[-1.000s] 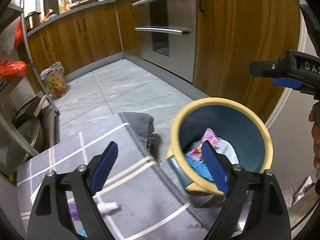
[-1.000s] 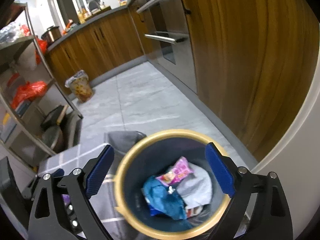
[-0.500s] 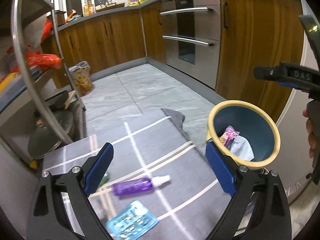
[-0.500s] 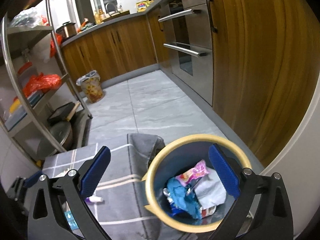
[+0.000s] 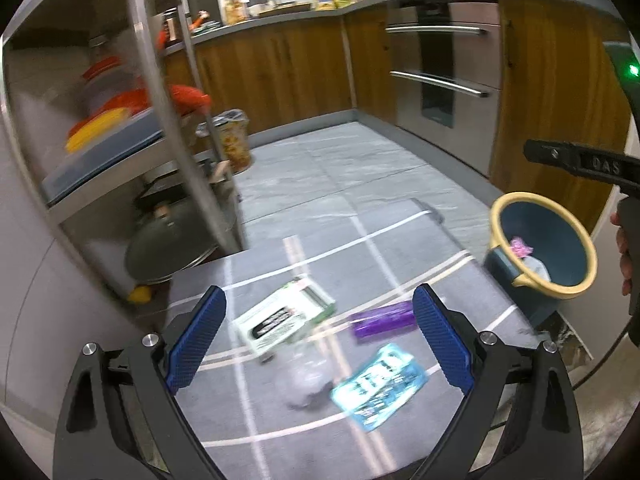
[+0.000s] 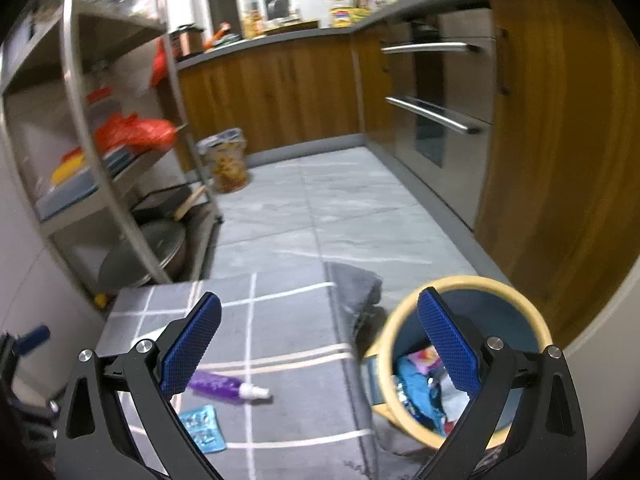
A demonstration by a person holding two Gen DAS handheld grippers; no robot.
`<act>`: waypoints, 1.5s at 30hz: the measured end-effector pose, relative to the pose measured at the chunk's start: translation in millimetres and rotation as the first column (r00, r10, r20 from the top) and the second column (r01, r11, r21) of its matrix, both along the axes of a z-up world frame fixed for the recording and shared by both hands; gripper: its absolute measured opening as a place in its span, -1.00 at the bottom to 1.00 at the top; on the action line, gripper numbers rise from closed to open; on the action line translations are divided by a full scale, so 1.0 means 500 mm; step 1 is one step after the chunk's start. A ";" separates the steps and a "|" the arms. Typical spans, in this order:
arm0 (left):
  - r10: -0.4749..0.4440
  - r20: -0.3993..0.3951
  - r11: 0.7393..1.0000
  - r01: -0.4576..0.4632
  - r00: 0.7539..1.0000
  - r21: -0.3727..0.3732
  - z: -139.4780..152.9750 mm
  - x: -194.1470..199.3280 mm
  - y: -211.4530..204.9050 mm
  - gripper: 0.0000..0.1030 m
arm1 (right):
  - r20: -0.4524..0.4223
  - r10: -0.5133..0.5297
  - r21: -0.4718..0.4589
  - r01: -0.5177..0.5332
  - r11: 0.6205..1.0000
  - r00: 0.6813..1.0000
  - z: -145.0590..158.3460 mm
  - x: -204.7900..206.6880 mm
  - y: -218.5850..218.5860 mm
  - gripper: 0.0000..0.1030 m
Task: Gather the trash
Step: 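Move both grippers back over the stool toward the plastic bag and purple bottle, then grasp the clear plastic bag with the left gripper while the right gripper grasps the purple bottle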
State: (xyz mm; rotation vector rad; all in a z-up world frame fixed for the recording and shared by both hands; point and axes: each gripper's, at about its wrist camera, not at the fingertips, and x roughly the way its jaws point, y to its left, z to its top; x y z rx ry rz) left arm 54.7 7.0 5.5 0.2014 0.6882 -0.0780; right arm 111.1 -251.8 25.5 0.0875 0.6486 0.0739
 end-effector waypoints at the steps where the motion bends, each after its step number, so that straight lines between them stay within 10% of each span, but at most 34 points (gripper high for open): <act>1: 0.018 0.000 1.000 -0.018 1.000 0.002 -0.004 -0.001 0.016 0.83 | -0.008 0.024 -0.008 -0.024 1.000 1.000 -0.007 0.001 0.015 0.90; 13: 0.163 -0.140 0.986 -0.158 0.977 0.043 -0.137 0.031 0.133 0.84 | -0.135 0.179 -0.116 -0.195 0.974 0.975 -0.110 0.031 0.156 0.90; 25: 0.091 -0.239 0.996 -0.091 0.967 0.012 -0.229 0.080 0.102 0.80 | -0.229 0.381 -0.194 -0.426 0.884 0.896 -0.220 0.066 0.241 0.86; 45: 0.004 -0.348 0.994 -0.043 0.938 -0.103 -0.280 0.116 0.100 -0.23 | -0.385 0.569 -0.167 -0.661 0.731 0.727 -0.338 0.108 0.318 0.15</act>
